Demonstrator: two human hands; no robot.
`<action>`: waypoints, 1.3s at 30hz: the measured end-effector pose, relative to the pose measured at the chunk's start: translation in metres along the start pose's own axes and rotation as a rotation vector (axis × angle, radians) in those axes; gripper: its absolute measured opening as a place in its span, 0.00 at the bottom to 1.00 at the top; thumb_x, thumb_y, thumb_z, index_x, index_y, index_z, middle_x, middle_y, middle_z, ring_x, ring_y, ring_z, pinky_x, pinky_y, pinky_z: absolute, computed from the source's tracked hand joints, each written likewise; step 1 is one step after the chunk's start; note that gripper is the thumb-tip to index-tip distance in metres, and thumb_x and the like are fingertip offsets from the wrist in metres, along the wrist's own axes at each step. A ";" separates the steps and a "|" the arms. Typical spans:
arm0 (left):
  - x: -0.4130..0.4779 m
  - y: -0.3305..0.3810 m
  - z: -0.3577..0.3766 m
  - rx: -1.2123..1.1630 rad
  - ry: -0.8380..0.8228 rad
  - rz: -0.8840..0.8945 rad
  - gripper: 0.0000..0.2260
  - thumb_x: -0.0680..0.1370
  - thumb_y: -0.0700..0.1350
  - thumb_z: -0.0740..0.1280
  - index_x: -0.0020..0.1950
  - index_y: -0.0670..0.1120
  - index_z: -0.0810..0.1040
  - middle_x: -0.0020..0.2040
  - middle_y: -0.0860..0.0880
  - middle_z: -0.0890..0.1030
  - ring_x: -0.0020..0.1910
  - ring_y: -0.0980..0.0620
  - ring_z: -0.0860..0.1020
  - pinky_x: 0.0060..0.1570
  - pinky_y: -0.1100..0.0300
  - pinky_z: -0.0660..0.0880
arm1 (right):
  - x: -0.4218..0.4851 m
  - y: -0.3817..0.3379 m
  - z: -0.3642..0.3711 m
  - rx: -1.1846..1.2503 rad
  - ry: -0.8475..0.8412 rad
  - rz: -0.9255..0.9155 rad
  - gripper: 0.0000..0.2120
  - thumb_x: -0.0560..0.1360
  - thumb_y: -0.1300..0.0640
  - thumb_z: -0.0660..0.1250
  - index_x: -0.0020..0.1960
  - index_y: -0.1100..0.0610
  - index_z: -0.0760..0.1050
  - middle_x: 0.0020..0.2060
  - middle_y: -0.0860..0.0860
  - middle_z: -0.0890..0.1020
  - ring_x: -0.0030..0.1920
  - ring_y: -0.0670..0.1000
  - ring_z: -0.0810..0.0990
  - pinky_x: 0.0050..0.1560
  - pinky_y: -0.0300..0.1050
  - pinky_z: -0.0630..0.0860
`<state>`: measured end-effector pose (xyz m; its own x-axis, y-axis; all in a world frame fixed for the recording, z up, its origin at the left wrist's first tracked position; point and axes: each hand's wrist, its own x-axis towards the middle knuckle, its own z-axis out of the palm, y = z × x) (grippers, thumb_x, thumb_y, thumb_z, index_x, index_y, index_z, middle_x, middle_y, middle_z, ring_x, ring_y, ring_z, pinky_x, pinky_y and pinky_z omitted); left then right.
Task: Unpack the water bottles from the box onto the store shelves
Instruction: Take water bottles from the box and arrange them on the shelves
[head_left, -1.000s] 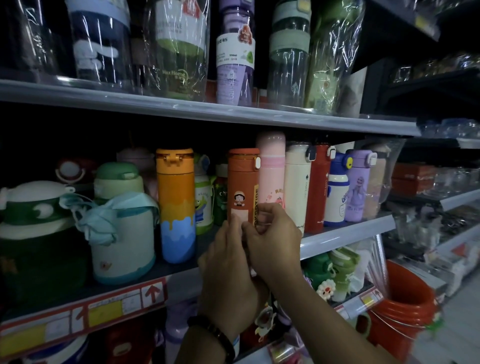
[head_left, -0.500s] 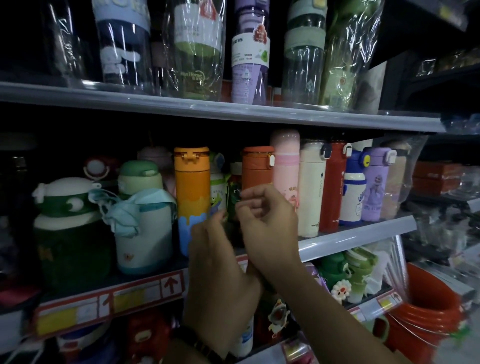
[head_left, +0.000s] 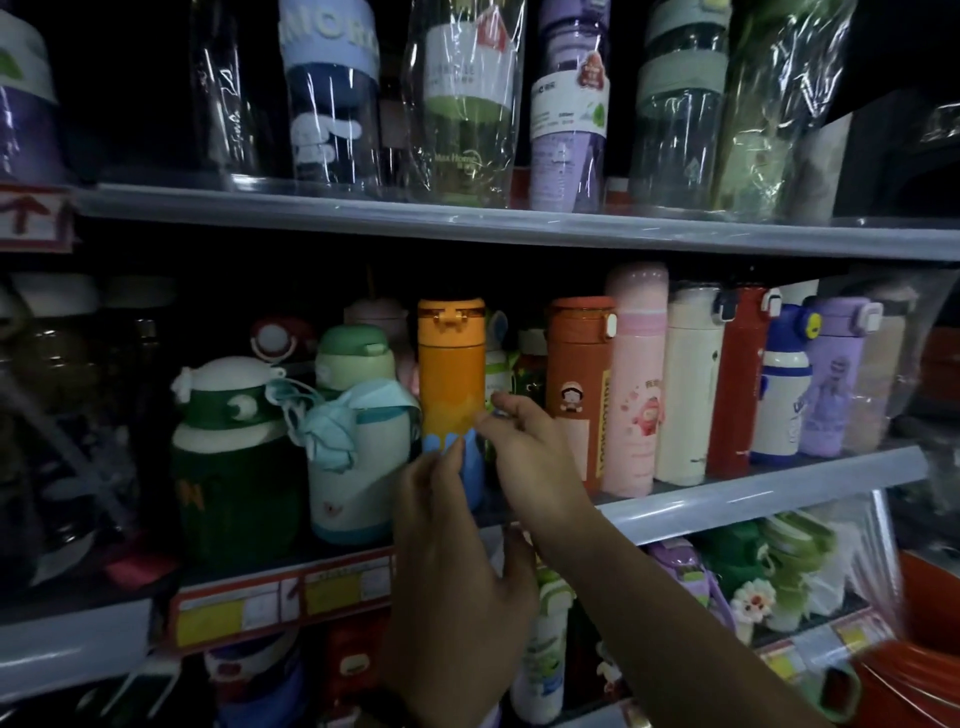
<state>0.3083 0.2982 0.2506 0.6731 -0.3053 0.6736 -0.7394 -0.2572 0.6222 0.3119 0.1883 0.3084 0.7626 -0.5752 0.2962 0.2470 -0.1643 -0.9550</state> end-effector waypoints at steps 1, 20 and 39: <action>0.000 -0.001 0.001 0.018 0.006 0.008 0.41 0.74 0.45 0.76 0.82 0.53 0.57 0.78 0.56 0.57 0.78 0.49 0.63 0.75 0.51 0.68 | 0.001 0.000 0.001 0.011 -0.011 0.003 0.20 0.85 0.52 0.65 0.76 0.51 0.71 0.57 0.42 0.79 0.57 0.43 0.78 0.68 0.50 0.74; 0.005 -0.015 0.002 0.116 -0.034 -0.071 0.46 0.79 0.46 0.73 0.84 0.59 0.42 0.76 0.58 0.56 0.75 0.54 0.63 0.76 0.45 0.54 | -0.007 0.020 0.005 -0.256 0.057 -0.152 0.11 0.80 0.53 0.72 0.61 0.52 0.81 0.51 0.48 0.87 0.53 0.48 0.86 0.56 0.50 0.84; 0.002 -0.013 0.020 0.128 0.004 -0.077 0.47 0.74 0.63 0.67 0.85 0.51 0.46 0.77 0.51 0.64 0.76 0.49 0.66 0.75 0.41 0.56 | -0.029 0.020 -0.007 -0.474 0.214 -0.250 0.20 0.79 0.58 0.73 0.70 0.53 0.75 0.55 0.49 0.84 0.54 0.49 0.84 0.58 0.46 0.82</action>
<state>0.3189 0.2826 0.2365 0.7278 -0.2763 0.6277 -0.6814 -0.3946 0.6164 0.2904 0.1963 0.2804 0.5653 -0.6138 0.5511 0.0713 -0.6292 -0.7740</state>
